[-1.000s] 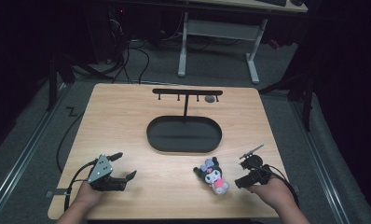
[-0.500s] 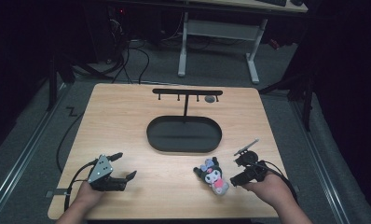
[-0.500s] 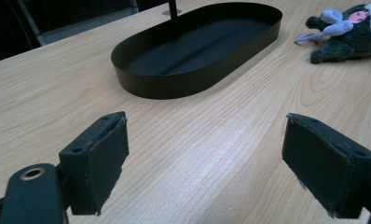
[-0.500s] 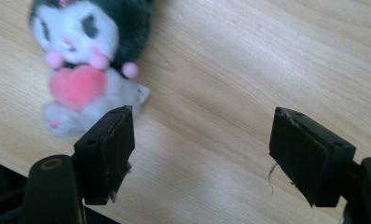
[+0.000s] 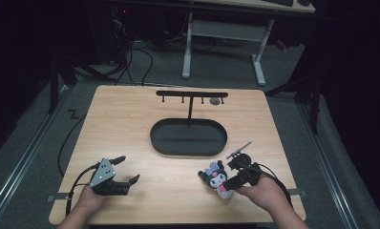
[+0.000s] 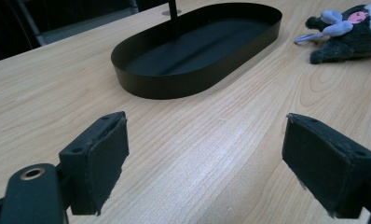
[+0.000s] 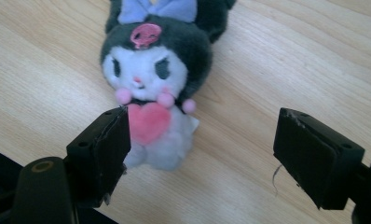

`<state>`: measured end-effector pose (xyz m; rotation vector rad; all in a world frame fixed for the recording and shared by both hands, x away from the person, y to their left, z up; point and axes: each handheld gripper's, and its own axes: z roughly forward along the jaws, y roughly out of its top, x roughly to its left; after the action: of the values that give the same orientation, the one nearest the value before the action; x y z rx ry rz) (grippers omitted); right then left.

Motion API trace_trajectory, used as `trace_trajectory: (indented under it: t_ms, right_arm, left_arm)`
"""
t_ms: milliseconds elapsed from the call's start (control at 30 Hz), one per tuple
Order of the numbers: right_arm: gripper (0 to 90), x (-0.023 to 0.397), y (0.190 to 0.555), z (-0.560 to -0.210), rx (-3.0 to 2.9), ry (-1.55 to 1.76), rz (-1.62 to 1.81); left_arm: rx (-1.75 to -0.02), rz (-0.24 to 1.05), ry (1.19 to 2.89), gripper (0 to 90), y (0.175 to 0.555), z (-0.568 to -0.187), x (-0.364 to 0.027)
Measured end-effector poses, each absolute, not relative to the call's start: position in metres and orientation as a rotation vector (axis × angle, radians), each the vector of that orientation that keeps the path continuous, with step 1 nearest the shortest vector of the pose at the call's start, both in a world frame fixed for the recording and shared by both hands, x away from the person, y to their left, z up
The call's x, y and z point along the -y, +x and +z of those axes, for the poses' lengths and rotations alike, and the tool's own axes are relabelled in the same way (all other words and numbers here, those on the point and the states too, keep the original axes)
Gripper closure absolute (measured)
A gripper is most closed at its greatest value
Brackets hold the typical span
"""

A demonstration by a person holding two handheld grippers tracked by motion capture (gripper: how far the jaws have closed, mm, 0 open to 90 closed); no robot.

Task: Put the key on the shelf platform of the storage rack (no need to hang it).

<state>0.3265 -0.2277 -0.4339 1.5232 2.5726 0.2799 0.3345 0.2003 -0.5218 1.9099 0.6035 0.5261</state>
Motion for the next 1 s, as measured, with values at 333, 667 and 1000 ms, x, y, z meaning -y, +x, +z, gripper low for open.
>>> trace_trajectory:
  t_ms: [333, 667, 1000]
  right_arm:
    - [16.3, 0.211, 0.321, -0.441, -2.612, 1.497, 0.291]
    - [16.0, 0.203, 0.315, -0.464, -2.636, 1.486, 0.262]
    - [19.2, 0.204, 0.311, -0.478, -2.626, 1.497, 0.256]
  left_arm:
    - [-0.604, 0.525, 1.907, 15.4, 0.335, -0.522, -0.200]
    - [-0.601, 0.526, 1.909, 15.4, 0.335, -0.522, -0.200]
    - [-0.602, 0.527, 1.908, 15.4, 0.335, -0.522, -0.200]
